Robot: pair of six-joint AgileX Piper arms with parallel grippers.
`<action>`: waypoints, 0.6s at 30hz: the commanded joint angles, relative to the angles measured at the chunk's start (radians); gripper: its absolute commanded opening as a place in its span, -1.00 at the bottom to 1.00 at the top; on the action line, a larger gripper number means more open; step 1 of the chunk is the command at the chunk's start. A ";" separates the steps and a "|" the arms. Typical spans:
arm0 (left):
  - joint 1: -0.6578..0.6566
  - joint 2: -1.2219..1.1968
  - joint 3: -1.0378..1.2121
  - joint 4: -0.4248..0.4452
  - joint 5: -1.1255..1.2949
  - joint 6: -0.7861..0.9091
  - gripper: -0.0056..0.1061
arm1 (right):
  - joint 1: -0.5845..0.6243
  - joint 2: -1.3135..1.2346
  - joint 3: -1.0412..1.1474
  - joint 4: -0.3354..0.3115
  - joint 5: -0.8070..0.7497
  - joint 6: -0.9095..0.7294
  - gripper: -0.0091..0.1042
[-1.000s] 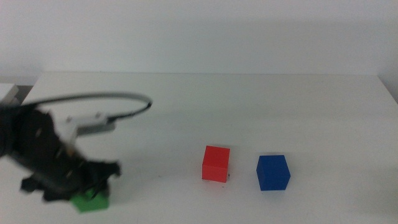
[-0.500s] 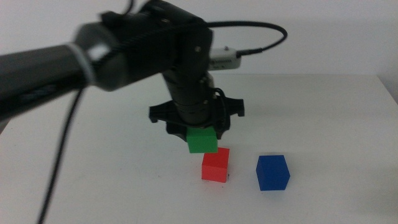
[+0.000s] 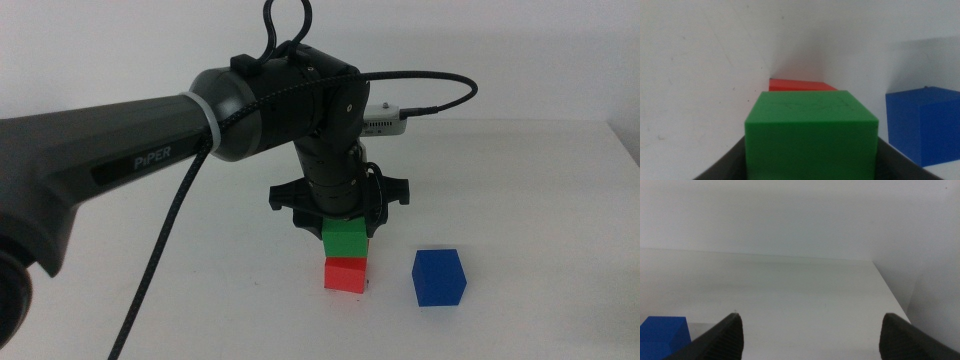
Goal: Stack red cubes first, then green, then blue cubes in a specific spot.
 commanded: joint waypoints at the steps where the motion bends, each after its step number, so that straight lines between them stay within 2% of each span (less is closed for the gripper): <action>1: -0.003 0.002 -0.007 -0.008 -0.016 0.004 -0.89 | -0.008 -0.005 0.004 -0.005 -0.011 -0.006 0.80; 12: -0.001 0.046 -0.007 -0.019 -0.033 0.034 -0.88 | -0.008 -0.005 0.004 -0.005 -0.011 -0.006 0.80; 18: -0.001 0.067 -0.007 -0.025 -0.026 0.046 -0.64 | -0.008 -0.005 0.004 -0.005 -0.011 -0.006 0.80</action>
